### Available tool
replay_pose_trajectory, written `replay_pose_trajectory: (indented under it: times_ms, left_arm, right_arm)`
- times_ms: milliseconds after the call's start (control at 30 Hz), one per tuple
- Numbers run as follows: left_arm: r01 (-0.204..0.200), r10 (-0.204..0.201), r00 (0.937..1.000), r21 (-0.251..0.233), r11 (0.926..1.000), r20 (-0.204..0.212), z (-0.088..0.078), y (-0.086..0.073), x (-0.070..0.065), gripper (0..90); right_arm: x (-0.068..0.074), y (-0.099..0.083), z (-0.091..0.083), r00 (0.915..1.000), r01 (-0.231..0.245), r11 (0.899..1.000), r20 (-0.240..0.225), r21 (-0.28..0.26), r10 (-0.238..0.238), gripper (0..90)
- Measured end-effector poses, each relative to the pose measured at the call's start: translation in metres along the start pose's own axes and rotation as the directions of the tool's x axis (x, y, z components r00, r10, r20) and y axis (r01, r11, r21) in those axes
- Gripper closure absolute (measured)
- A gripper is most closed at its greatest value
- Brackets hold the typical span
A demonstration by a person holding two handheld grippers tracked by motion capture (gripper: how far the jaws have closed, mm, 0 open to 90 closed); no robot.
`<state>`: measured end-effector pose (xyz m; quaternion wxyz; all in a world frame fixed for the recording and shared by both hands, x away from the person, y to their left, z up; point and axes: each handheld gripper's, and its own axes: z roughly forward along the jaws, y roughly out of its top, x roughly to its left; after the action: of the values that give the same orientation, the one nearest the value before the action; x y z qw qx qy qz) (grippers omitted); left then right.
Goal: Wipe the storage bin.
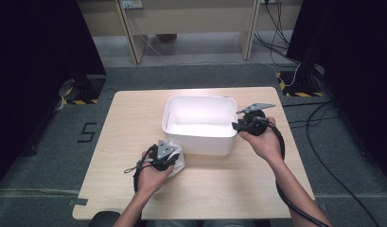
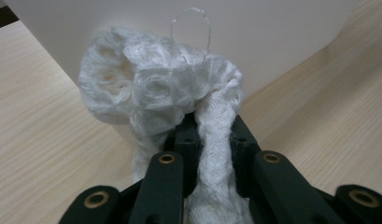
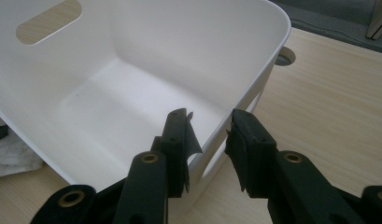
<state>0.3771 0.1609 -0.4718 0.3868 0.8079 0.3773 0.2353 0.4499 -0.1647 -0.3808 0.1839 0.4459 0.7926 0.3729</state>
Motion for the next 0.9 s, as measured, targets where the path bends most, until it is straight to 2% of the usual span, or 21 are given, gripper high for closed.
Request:
replay_pose_trajectory:
  times_ms: [467, 633, 900]
  left_arm:
    - [-0.006, 0.006, 1.0, 0.008, 1.0, 0.001, 0.006, -0.001, -0.001, 78.3]
    - [-0.012, 0.011, 0.9998, 0.01, 0.9999, 0.015, 0.009, 0.001, -0.005, 78.3]
    - [-0.016, 0.016, 0.9998, 0.004, 0.9999, 0.01, 0.011, 0.004, -0.008, 78.3]
  right_arm:
    - [0.001, 0.0, 0.001, 1.0, -0.004, 1.0, -0.006, -0.004, 0.004, 68.0]
    - [0.001, 0.0, 0.001, 1.0, -0.004, 1.0, -0.005, -0.003, 0.004, 68.0]
    - [0.001, 0.0, 0.001, 1.0, -0.005, 1.0, -0.005, -0.004, 0.005, 67.8]
